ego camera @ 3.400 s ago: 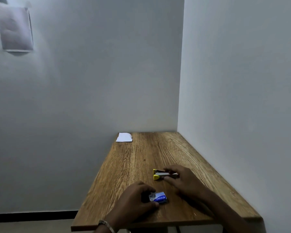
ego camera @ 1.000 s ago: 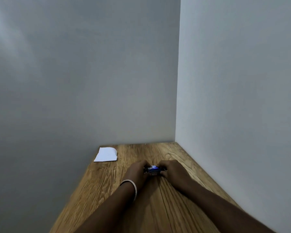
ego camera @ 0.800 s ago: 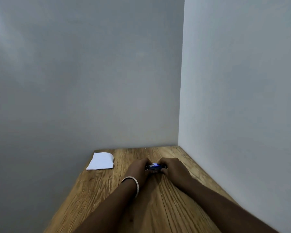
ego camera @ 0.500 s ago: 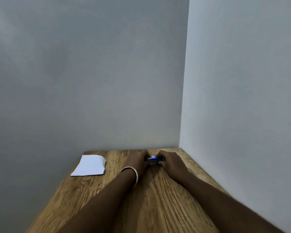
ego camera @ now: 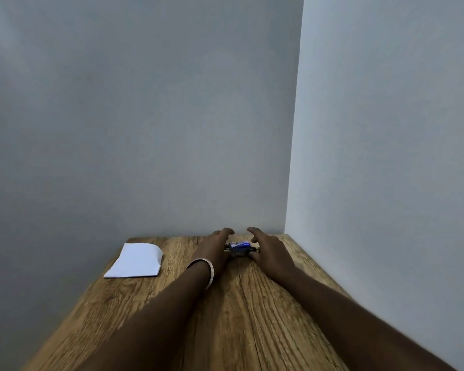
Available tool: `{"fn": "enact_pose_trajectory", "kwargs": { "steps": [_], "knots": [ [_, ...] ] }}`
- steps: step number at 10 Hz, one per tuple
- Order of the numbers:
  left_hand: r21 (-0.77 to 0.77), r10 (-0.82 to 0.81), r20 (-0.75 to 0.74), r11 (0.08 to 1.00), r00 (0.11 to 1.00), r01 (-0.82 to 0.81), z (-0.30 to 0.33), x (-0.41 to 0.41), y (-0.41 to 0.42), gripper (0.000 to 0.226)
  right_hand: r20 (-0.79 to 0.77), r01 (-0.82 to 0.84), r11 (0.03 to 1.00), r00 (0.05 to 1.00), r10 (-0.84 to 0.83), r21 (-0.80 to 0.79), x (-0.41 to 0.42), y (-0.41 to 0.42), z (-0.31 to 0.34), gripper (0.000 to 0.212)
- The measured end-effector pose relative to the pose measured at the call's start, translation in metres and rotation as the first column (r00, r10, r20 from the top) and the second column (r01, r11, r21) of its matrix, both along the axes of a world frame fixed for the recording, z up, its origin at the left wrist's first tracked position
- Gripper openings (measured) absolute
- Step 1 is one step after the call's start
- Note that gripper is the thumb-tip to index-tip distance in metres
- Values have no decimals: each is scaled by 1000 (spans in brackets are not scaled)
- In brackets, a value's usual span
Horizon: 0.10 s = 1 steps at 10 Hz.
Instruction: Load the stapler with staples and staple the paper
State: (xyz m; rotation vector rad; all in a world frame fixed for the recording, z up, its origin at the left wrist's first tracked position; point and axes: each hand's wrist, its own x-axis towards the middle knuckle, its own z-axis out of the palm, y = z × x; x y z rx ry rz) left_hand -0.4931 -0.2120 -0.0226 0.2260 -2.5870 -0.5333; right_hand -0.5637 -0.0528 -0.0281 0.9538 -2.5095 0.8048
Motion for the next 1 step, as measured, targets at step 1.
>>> {"fn": "enact_pose_trajectory", "kwargs": {
  "steps": [1],
  "knots": [
    [-2, 38, -22, 999, 999, -39, 1, 5, 5, 69, 33, 6, 1000, 999, -5, -28, 6, 3, 1, 73]
  ]
}}
